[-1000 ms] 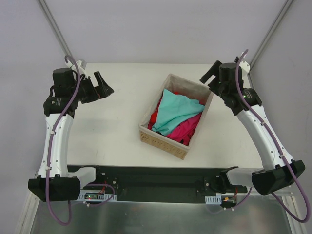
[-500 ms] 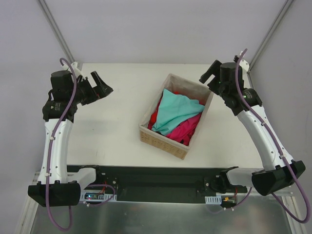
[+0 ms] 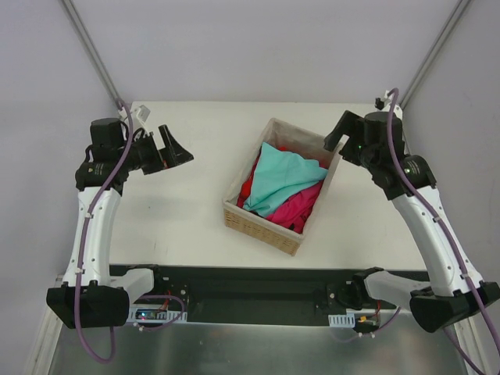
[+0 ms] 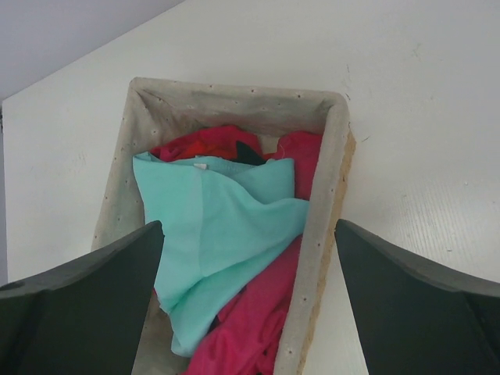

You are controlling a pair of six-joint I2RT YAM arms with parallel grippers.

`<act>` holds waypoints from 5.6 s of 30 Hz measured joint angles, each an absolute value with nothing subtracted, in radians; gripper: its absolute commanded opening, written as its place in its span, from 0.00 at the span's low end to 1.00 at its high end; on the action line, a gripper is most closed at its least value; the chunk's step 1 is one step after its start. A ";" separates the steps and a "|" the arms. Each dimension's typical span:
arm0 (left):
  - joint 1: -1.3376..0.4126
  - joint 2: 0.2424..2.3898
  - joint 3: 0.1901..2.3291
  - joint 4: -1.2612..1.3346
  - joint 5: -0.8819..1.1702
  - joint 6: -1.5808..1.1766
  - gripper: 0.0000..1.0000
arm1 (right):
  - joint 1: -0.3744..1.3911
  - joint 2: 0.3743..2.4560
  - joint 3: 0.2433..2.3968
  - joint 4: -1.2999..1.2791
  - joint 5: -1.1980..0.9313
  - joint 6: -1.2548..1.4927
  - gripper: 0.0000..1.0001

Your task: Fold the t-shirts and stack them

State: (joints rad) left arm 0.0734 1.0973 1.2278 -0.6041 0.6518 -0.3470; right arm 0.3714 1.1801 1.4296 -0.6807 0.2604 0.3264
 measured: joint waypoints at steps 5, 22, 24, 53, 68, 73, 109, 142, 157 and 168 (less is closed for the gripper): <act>0.073 1.095 1.223 -0.605 0.654 -0.343 0.99 | 0.369 1.113 1.409 -0.694 0.227 0.297 0.96; 0.006 1.084 1.190 -0.601 0.591 -0.412 0.99 | 0.373 1.150 1.392 -0.588 -0.157 0.232 0.96; 0.006 1.079 1.179 -0.601 0.574 -0.448 0.99 | 0.379 1.152 1.393 -0.564 -0.175 0.247 0.96; -0.514 1.367 1.287 -0.524 0.224 -0.480 0.82 | 0.364 1.034 1.360 -0.910 0.138 0.317 0.96; -0.580 1.577 1.504 -0.619 0.065 -0.331 0.68 | 0.363 1.035 1.346 -0.955 0.153 0.335 0.96; -0.632 1.653 1.587 -0.666 0.032 -0.288 0.65 | 0.363 1.055 1.346 -0.955 0.154 0.338 0.96; -0.632 1.713 1.665 -0.789 -0.055 -0.299 0.86 | 0.358 1.116 1.374 -0.993 0.158 0.287 0.96; -0.525 1.592 1.555 -0.790 0.196 -0.361 0.87 | 0.194 1.003 1.186 -0.983 0.072 0.399 0.96; -0.564 1.851 1.721 -0.791 0.017 -0.274 0.82 | 0.194 1.022 1.259 -1.002 0.089 0.358 0.96; -0.583 1.912 1.737 -0.784 -0.060 -0.315 0.79 | 0.194 1.052 1.266 -0.999 0.090 0.344 0.96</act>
State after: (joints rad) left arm -0.5835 1.9121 1.7374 -0.7841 -0.0601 -0.3153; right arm 0.1940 1.0523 1.2663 -0.9989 0.0898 0.3439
